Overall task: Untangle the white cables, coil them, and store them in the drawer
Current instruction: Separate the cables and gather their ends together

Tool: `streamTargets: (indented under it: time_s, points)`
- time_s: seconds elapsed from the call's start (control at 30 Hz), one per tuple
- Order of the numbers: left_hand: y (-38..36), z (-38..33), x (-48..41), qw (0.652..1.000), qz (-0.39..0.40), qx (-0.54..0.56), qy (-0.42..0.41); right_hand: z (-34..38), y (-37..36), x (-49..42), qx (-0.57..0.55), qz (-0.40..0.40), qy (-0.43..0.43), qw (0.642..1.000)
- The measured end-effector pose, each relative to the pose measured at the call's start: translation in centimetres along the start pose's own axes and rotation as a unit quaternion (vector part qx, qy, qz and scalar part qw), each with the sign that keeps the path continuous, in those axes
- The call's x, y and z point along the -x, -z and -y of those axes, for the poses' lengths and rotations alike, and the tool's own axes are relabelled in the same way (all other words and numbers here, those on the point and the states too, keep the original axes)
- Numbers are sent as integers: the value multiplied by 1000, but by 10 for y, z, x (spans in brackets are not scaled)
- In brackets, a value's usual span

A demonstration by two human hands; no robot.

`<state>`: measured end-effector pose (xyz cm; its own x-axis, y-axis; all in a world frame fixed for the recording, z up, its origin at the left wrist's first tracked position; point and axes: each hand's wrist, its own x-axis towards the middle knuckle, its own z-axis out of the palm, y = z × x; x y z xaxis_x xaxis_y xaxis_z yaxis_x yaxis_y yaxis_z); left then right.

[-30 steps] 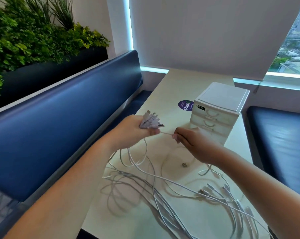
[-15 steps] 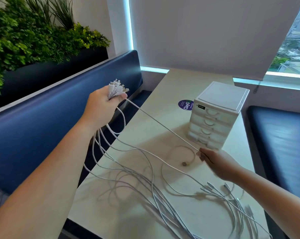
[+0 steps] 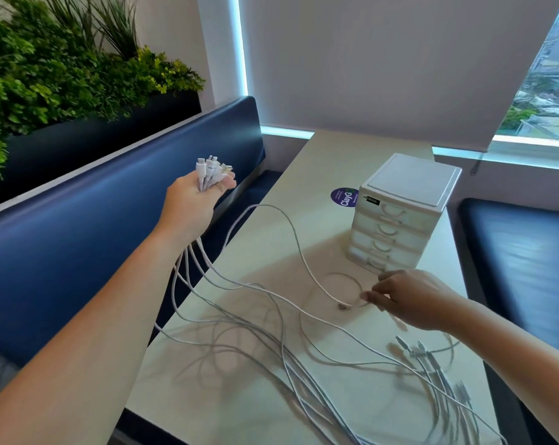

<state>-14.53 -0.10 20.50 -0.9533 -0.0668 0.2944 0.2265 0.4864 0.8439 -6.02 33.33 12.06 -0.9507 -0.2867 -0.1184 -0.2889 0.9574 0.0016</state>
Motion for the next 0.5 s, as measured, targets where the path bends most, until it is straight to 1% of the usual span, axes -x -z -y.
streamTargets:
  time_s: [0.1,0.23,0.3,0.37,0.4,0.47,0.5]
  points:
    - [-5,-15,14,998,64,3,-5,9,19,-6,-14,-23,21,999]
    - [-19,-35,36,974,223,17,36,31,51,-9,-72,-73,57,993]
    - [-27,-39,43,959,280,13,43,42,66,-9,-119,-102,71,985]
    - [-34,-43,48,949,312,20,43,50,78,-9,-157,-136,73,976]
    - [-37,-46,50,945,323,28,40,53,82,-10,-153,-154,72,973]
    - [-41,-50,52,941,331,52,37,57,87,-12,-104,-202,75,971]
    - [-41,-51,51,944,322,66,37,58,89,-12,-76,-222,78,969]
